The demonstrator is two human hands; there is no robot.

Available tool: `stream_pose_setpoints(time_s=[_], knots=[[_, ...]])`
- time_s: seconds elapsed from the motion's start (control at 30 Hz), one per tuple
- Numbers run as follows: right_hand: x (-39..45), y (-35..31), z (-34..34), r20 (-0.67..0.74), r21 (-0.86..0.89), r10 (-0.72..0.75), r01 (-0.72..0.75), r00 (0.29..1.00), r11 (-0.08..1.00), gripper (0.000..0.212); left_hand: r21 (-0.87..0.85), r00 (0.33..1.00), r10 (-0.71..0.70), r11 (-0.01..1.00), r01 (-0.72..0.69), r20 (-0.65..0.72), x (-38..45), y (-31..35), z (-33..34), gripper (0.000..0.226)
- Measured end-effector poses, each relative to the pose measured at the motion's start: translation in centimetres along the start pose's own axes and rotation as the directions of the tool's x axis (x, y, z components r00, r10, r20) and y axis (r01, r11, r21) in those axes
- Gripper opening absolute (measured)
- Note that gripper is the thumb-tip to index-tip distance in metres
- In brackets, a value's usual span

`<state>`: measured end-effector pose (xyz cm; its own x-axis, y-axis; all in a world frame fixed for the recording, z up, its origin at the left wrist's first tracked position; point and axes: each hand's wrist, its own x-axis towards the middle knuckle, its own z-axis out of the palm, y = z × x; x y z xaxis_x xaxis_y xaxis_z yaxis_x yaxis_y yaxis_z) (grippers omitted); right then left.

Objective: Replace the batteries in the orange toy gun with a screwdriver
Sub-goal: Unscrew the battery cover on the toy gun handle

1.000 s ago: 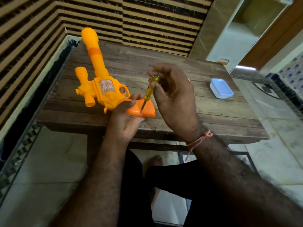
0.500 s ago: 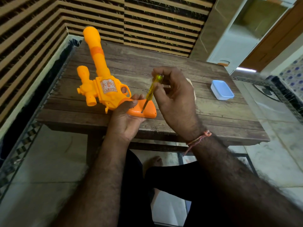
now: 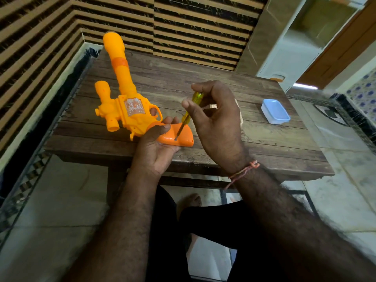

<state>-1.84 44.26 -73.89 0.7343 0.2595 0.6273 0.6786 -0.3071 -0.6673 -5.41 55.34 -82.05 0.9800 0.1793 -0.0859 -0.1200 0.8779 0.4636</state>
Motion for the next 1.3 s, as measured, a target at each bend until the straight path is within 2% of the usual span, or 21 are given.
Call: stream_pose_setpoints(time_s=[0.07,0.2,0.4,0.53,0.63,0.7,0.87,0.93,1.07,1.23,1.3], knots=[[0.1,0.1,0.0,-0.008,0.005,-0.004,0.004,1.000,1.000,0.020,-0.063,0.999,0.016,0.998,-0.018,-0.030,0.3,0.0,-0.5,0.043],[0.2,0.1,-0.1,0.033,0.061,0.053,-0.055,0.998,0.997,0.035,-0.102,0.998,0.030,0.994,-0.035,-0.054,0.8,-0.2,-1.0,0.054],[0.0,-0.1,0.1,0.041,0.089,0.038,-0.042,0.998,0.995,0.028,-0.092,0.996,0.065,0.994,-0.059,0.057,1.1,-0.2,-1.4,0.061],[0.2,0.1,0.1,-0.006,0.062,0.039,-0.039,0.999,0.997,0.022,-0.089,0.998,0.057,0.994,-0.056,0.010,1.1,-0.2,-1.2,0.063],[0.2,0.5,-0.1,0.028,0.083,0.054,-0.056,0.998,0.995,0.030,-0.092,0.998,0.058,0.994,-0.059,-0.015,0.9,-0.2,-1.0,0.053],[0.1,0.6,-0.1,0.052,0.103,0.046,-0.052,0.998,0.993,0.028,-0.090,0.998,0.060,0.994,-0.061,-0.014,1.0,-0.2,-1.1,0.052],[0.2,0.2,0.1,0.040,0.075,0.012,-0.015,0.999,0.997,0.023,-0.090,0.999,0.052,0.995,-0.050,0.014,0.9,-0.1,-1.2,0.062],[0.3,0.2,0.1,0.032,0.046,-0.002,0.000,0.999,0.999,0.021,-0.090,0.998,0.055,0.995,-0.054,0.006,0.9,-0.1,-1.2,0.060],[0.2,0.3,0.0,0.075,0.082,0.044,-0.050,0.996,0.995,0.034,-0.107,0.999,0.048,0.993,-0.048,0.000,0.9,-0.1,-0.9,0.057],[0.1,0.2,0.0,0.076,0.076,0.016,-0.022,0.997,0.997,0.023,-0.113,0.998,0.057,0.992,-0.056,0.006,1.0,-0.1,-1.2,0.065],[0.2,0.3,0.0,0.051,0.046,-0.005,0.003,0.999,0.999,0.023,-0.096,0.998,0.057,0.994,-0.056,0.011,0.8,-0.1,-1.0,0.054]])
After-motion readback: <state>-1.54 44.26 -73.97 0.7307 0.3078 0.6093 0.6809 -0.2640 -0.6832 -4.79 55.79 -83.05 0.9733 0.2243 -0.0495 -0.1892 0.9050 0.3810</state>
